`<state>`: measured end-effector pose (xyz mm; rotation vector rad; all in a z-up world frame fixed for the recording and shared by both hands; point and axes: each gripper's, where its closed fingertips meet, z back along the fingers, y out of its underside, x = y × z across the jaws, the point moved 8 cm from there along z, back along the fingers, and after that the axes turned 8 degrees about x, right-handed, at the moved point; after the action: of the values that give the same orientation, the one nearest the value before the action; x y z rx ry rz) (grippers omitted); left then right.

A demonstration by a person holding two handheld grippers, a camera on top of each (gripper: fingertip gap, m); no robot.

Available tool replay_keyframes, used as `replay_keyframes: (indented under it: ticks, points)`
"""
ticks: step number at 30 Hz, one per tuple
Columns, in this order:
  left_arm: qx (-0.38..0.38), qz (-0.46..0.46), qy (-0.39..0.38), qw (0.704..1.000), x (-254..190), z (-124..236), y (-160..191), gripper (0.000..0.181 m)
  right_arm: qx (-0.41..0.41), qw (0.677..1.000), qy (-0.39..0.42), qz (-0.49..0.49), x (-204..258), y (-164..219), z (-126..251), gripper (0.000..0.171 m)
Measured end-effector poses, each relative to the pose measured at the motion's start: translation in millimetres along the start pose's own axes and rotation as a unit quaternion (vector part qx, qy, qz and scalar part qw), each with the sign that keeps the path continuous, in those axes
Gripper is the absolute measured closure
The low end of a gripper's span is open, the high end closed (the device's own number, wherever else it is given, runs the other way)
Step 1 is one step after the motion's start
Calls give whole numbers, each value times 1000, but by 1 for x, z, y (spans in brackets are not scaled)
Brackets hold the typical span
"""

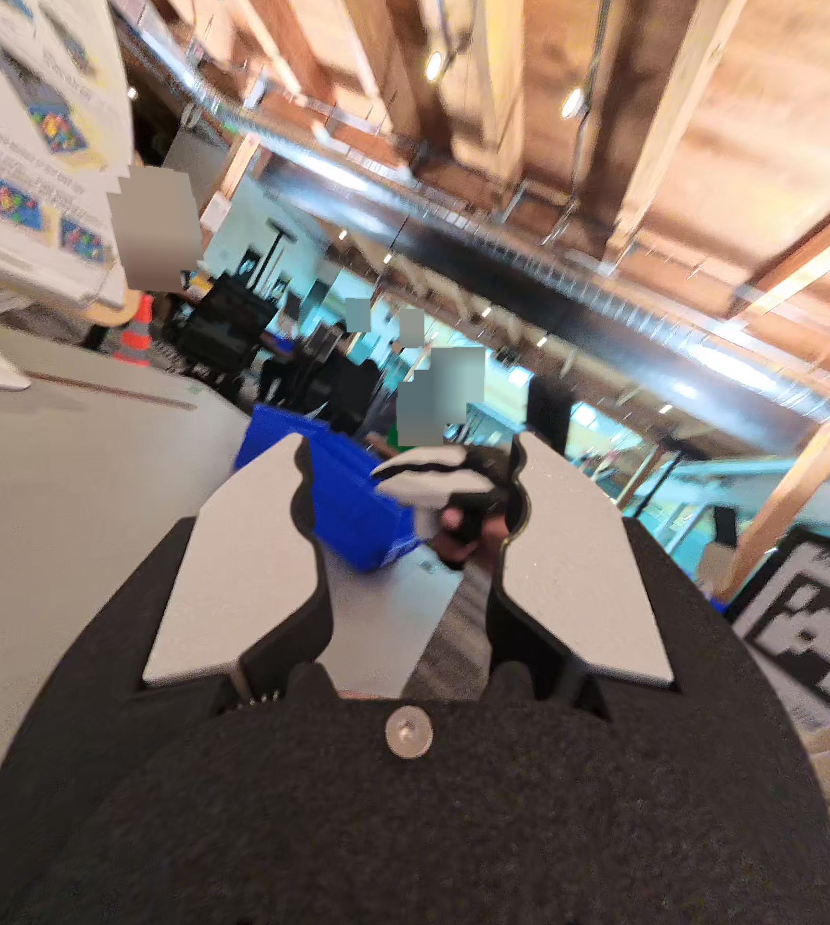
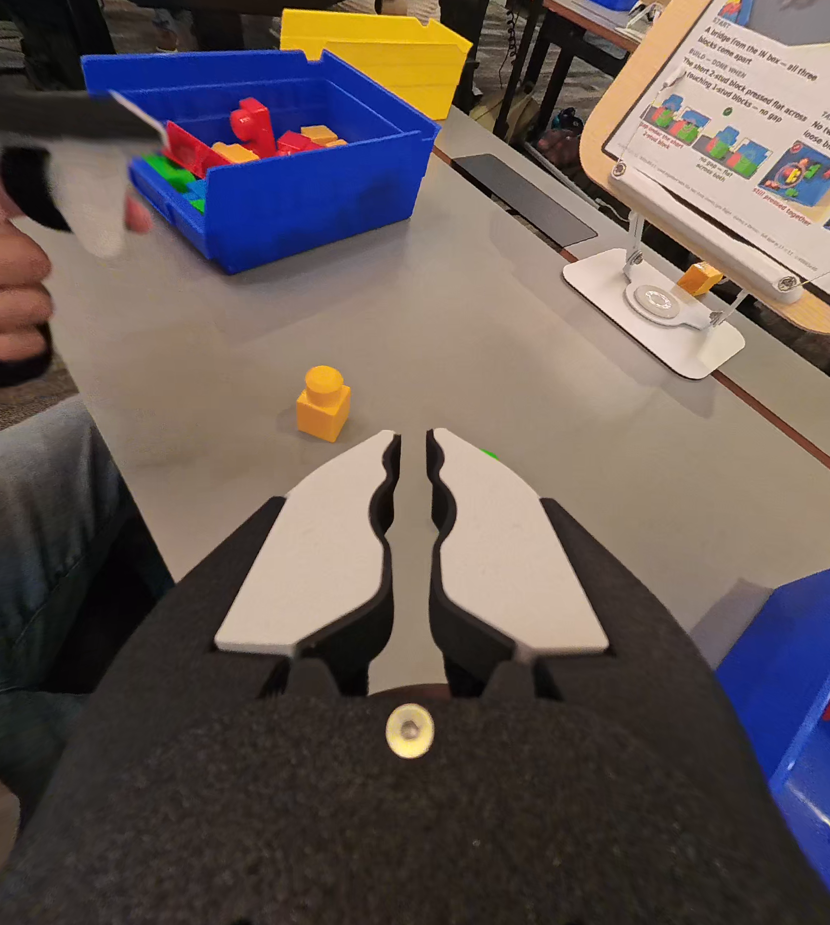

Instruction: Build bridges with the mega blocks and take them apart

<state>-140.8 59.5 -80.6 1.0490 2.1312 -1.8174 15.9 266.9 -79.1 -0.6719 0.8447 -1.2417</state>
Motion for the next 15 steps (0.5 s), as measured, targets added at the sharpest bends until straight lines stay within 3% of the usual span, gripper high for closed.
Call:
replay_keyframes:
  ticks: [3, 7, 12, 15]
  points:
    - [-20, 23, 75, 997, -36, 12, -19, 104, -16, 1000, -17, -4, 8, -4, 7, 161]
    - [-5, -50, 51, 997, -69, 22, -27, 104, -24, 1000, -13, 3, 16, -8, 17, 161]
    - [52, -80, -53, 994, -66, 28, -23, 115, -33, 999, -19, 7, 25, -12, 21, 161]
    - [64, -112, -158, 979, -44, 34, -17, 149, -44, 998, -37, 5, 32, -16, 20, 161]
